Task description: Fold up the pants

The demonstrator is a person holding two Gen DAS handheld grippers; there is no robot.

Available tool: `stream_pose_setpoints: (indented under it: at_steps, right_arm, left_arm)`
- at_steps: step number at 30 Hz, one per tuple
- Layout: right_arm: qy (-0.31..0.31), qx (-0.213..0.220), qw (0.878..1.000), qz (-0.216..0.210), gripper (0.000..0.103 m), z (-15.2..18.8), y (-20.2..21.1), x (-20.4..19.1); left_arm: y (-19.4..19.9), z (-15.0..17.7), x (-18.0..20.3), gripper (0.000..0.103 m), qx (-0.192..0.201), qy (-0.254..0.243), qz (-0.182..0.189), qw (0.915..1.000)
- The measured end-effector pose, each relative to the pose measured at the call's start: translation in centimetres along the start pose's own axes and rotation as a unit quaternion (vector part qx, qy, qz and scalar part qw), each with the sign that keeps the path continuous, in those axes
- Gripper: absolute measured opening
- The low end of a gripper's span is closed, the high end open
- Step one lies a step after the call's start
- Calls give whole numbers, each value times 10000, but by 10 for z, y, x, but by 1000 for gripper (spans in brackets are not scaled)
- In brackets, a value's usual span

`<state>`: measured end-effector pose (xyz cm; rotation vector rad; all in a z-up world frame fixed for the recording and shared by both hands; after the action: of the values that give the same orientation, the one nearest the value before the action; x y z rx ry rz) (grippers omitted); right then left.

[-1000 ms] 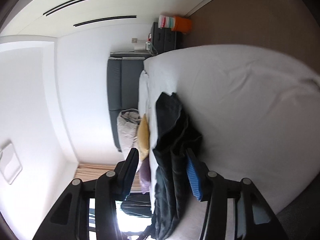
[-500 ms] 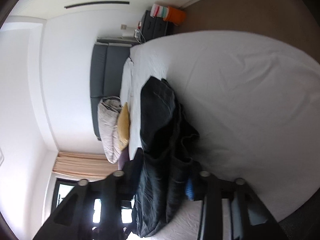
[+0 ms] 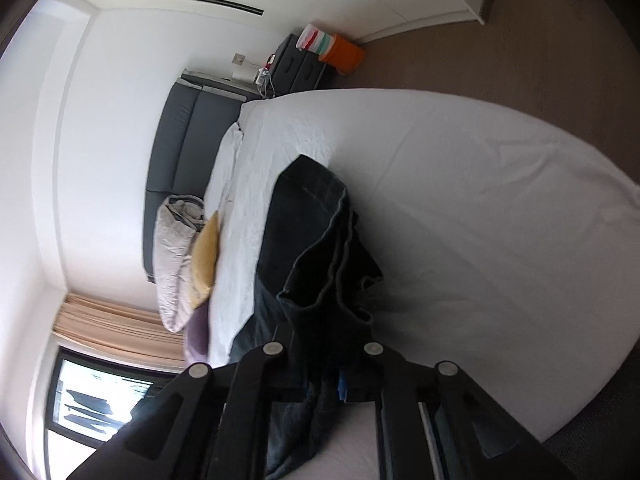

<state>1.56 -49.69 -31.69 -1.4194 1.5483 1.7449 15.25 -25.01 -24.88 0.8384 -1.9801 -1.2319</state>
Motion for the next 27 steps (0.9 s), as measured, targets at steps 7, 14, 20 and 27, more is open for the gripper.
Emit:
stream_pose_setpoints:
  at_steps: [7,14,20,27]
  right_arm:
    - [251,80,9993,256,9,-3,0,-6]
    - [1099,161,9912,716,8,3,-4,-61]
    - [2647,-144,9584,1062,8,53,-50,-162]
    - [4983,-1507,8415,1443,6,226,-154,-214]
  left_arm:
    - [5,-6,-3,93,202,142,271,9993]
    - [40,4,-60,93,517,1192,954,9869]
    - [86,21,-136,93,1106,2066,1420,9617]
    - [102,56,-215,93,1303,3118,1883,9222]
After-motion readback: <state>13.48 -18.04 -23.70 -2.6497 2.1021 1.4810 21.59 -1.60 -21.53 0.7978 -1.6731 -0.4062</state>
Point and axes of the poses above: each gripper's, at about its wrist camera, not at the fingertips, and y roughly against the way its jaws point, x to its right, z to its underside, the point moved 9 cm from there along -y, roughly the way its jaws point, and after that the axes turned 9 degrees about -x, right-handed, at the moved point
